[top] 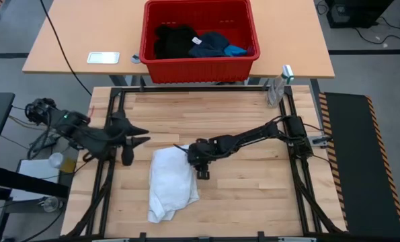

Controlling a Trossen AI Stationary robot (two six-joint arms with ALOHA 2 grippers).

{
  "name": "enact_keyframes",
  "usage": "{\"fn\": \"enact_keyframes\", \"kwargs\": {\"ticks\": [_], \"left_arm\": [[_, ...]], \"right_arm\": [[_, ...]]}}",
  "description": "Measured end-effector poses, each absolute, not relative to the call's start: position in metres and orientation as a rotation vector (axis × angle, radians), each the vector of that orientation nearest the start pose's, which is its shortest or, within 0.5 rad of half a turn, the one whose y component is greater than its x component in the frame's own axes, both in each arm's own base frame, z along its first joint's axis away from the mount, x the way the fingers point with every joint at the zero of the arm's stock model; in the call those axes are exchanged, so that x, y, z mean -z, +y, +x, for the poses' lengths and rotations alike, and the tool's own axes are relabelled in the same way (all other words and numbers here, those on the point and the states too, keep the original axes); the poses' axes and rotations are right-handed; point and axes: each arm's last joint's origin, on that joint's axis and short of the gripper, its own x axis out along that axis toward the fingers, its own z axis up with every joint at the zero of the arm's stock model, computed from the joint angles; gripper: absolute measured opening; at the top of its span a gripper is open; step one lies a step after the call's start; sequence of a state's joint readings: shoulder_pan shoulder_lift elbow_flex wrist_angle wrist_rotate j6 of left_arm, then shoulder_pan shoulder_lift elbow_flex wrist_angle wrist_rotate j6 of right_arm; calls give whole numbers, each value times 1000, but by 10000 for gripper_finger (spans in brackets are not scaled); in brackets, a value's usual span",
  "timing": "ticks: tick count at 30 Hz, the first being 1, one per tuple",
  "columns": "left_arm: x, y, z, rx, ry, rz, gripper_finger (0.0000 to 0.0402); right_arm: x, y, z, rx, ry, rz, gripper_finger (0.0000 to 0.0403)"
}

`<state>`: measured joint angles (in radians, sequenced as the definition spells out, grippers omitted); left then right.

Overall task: Fold Laundry from Bin
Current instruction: Adjust the white polo shirt to the bottom left of the table

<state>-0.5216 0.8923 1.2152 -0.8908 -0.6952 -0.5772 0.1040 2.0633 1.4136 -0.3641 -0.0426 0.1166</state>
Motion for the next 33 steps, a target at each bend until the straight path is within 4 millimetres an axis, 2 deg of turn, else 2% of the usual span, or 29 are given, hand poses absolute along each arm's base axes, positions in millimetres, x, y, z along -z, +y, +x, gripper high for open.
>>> {"fn": "enact_keyframes", "kwargs": {"ticks": [6, 12, 20, 23, 25, 30, 33], "left_arm": [[-401, -49, 124, -289, 359, -254, 121], [-404, -45, 118, -290, 335, -267, 121], [-404, -44, 118, -324, 321, -248, 121], [-404, -44, 118, -324, 323, -247, 121], [-404, -44, 118, -325, 325, -246, 121], [-399, -49, 126, -337, 346, -262, 121], [-382, -58, 144, -346, 422, -270, 121]], "right_arm": [[-129, 55, 434, -124, 1028, 121, 148], [-129, 68, 456, -158, 903, 154, 144], [-134, 76, 503, -216, 760, 183, 144], [-154, 72, 513, -230, 750, 202, 144], [-172, 65, 509, -222, 812, 201, 144], [-219, 48, 473, -176, 1016, 103, 144], [-244, 40, 445, -141, 1151, 97, 144]]}}
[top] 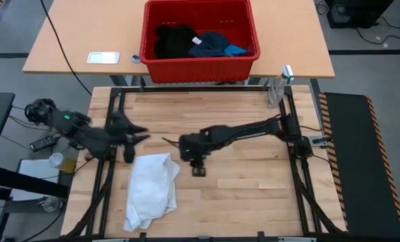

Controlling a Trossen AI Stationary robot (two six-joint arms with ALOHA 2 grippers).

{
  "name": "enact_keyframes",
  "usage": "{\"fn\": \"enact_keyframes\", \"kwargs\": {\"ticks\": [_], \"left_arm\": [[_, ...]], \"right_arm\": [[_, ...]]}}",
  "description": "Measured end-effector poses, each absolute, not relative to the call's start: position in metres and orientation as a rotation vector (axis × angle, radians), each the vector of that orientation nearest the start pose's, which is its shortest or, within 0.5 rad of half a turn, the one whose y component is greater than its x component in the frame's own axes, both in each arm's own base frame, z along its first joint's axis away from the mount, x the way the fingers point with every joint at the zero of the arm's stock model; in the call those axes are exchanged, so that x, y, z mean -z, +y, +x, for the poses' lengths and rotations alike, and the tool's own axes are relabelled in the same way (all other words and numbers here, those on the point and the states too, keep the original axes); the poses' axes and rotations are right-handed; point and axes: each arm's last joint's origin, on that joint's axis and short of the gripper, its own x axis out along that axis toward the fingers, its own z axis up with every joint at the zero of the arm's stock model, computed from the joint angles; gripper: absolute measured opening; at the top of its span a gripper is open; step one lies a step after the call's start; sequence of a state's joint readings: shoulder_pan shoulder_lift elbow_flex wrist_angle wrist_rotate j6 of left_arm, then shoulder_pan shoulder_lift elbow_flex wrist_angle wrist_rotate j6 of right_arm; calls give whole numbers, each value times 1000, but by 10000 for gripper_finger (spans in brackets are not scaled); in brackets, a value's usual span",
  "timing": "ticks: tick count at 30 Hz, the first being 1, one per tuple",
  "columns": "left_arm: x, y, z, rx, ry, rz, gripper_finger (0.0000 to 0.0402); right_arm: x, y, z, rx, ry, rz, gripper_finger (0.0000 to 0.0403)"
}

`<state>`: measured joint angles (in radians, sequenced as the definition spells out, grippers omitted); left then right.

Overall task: Fold Laundry from Bin
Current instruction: Adjust the white polo shirt to the bottom left of the table

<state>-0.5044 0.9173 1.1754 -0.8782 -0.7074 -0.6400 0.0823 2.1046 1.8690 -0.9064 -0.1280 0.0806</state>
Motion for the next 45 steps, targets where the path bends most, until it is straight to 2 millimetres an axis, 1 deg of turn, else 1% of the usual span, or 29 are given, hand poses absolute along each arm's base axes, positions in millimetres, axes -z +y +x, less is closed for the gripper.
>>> {"fn": "enact_keyframes", "kwargs": {"ticks": [2, 4, 6, 8, 11, 14, 17, 20, 24, 29, 32, 35, 40, 42, 44, 45], "left_arm": [[-364, -65, 163, -344, 508, -294, 121], [-345, -72, 185, -340, 600, -296, 121], [-331, -77, 202, -336, 659, -292, 121], [-319, -84, 219, -312, 700, -287, 121], [-300, -92, 251, -213, 759, -284, 121], [-277, -93, 279, -128, 823, -291, 121], [-250, -90, 300, -103, 912, -316, 121], [-225, -86, 312, -86, 1018, -296, 121], [-198, -87, 319, -20, 1151, -269, 121], [-181, -98, 319, 4, 1218, -240, 121], [-173, -104, 314, 1, 1288, -209, 121], [-172, -109, 306, 3, 1351, -172, 121], [-169, -120, 298, 27, 1376, -137, 121], [-161, -122, 292, 28, 1387, -137, 121], [-150, -120, 282, -4, 1434, -161, 121], [-149, -120, 278, -9, 1439, -185, 121]], "right_arm": [[-258, 37, 426, -106, 1227, 123, 144], [-272, 35, 406, -53, 1259, 143, 144], [-286, 37, 385, -2, 1237, 139, 144], [-294, 42, 363, 34, 1199, 123, 144], [-293, 46, 333, 111, 1131, 133, 144], [-290, 45, 307, 185, 1058, 204, 144], [-285, 45, 285, 225, 1010, 288, 144], [-284, 46, 270, 231, 958, 349, 144], [-283, 47, 257, 250, 921, 360, 144], [-284, 46, 255, 257, 904, 353, 144], [-285, 46, 255, 253, 898, 352, 144], [-285, 46, 255, 253, 899, 351, 144], [-285, 47, 256, 250, 891, 352, 144], [-285, 47, 256, 249, 886, 353, 144], [-286, 47, 257, 248, 884, 355, 144], [-286, 47, 257, 249, 884, 357, 144]]}}
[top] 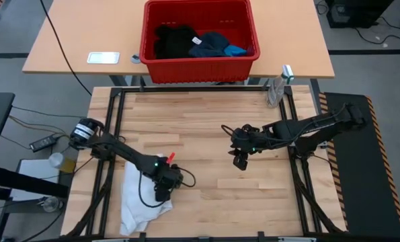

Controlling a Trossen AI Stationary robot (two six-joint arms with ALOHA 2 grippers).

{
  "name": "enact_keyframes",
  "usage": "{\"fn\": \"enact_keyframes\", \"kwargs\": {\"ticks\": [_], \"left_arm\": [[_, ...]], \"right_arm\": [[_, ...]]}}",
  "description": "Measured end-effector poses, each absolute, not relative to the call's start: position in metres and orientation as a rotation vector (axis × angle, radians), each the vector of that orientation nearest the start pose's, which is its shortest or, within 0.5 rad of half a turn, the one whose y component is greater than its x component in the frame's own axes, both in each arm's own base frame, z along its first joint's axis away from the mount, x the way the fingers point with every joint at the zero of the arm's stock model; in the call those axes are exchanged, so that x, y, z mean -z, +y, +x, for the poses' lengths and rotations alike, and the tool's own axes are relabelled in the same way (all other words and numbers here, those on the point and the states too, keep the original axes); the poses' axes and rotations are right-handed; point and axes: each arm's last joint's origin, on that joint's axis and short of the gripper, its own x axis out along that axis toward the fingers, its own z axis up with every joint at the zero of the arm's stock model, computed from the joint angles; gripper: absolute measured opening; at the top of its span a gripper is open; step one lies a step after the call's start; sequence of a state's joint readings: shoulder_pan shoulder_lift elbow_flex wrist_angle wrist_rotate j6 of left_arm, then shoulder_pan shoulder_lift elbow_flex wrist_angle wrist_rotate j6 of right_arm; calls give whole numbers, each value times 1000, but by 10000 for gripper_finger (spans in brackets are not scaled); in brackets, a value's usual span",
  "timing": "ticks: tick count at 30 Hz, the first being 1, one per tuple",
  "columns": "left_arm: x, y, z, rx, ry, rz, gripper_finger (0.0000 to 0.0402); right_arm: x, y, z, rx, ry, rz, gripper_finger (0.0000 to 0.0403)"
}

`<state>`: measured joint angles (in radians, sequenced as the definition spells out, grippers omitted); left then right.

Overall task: Fold Laundry from Bin
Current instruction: Adjust the white polo shirt to the bottom left of the table

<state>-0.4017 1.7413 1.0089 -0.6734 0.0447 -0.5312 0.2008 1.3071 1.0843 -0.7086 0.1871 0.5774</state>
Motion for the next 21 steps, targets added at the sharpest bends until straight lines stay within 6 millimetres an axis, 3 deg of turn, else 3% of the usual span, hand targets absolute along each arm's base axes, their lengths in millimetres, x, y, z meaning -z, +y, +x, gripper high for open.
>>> {"fn": "enact_keyframes", "kwargs": {"ticks": [4, 10, 21], "left_arm": [[-153, -117, 271, -5, 1419, -222, 121], [-181, -114, 274, 33, 1259, -286, 121], [-253, -97, 256, -70, 867, -277, 121]], "right_arm": [[-286, 47, 257, 250, 881, 361, 144], [-286, 44, 258, 259, 870, 373, 144], [-294, 40, 268, 241, 744, 406, 144]]}}
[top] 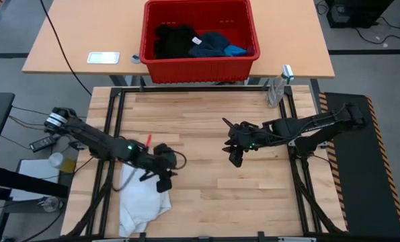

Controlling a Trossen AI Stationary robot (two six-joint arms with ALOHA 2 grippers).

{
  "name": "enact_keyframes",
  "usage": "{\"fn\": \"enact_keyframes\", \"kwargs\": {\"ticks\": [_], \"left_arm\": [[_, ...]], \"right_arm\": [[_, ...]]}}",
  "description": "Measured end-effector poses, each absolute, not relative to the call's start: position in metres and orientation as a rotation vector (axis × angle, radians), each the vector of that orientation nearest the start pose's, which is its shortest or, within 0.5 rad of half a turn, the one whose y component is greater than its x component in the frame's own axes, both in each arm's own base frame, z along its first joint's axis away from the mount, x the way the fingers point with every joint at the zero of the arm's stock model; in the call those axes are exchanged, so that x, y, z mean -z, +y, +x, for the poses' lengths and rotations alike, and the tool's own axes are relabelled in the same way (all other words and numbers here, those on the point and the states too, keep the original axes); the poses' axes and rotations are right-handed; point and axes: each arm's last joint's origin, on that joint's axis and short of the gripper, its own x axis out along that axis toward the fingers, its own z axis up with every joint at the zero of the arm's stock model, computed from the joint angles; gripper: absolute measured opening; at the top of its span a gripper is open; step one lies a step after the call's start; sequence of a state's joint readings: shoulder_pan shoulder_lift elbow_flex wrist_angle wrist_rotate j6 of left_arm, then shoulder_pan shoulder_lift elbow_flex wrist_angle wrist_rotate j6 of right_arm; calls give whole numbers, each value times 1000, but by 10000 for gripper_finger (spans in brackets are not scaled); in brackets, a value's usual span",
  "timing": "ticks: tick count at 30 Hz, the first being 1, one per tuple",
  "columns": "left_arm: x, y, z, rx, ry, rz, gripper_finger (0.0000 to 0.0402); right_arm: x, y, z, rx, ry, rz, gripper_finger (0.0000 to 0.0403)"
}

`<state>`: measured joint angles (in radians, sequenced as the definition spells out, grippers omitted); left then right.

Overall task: Fold Laundry from Bin
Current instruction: Adjust the white polo shirt to the bottom left of the table, then remove the black shirt from the red bin and place it on the table

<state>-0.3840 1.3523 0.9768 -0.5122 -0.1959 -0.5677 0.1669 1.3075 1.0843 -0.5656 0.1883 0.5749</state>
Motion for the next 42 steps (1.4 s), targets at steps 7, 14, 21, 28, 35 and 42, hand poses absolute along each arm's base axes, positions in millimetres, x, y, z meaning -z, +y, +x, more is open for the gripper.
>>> {"fn": "enact_keyframes", "kwargs": {"ticks": [7, 14, 21, 28, 35, 42], "left_arm": [[-277, -92, 243, -49, 764, -304, 121], [-278, -91, 244, -93, 739, -348, 121], [-290, -57, 258, -182, 592, -365, 121], [-292, 17, 270, -190, 564, -446, 121], [-303, 85, 262, -295, 495, -491, 121], [-331, 134, 263, -347, 434, -456, 121]], "right_arm": [[-310, 43, 281, 144, 562, 494, 144], [-321, 42, 287, 148, 425, 654, 144], [-329, 17, 290, 277, 372, 756, 139], [-341, -39, 287, 336, 362, 684, 138], [-350, -105, 282, 301, 347, 596, 138], [-359, -157, 303, 287, 362, 555, 138]]}}
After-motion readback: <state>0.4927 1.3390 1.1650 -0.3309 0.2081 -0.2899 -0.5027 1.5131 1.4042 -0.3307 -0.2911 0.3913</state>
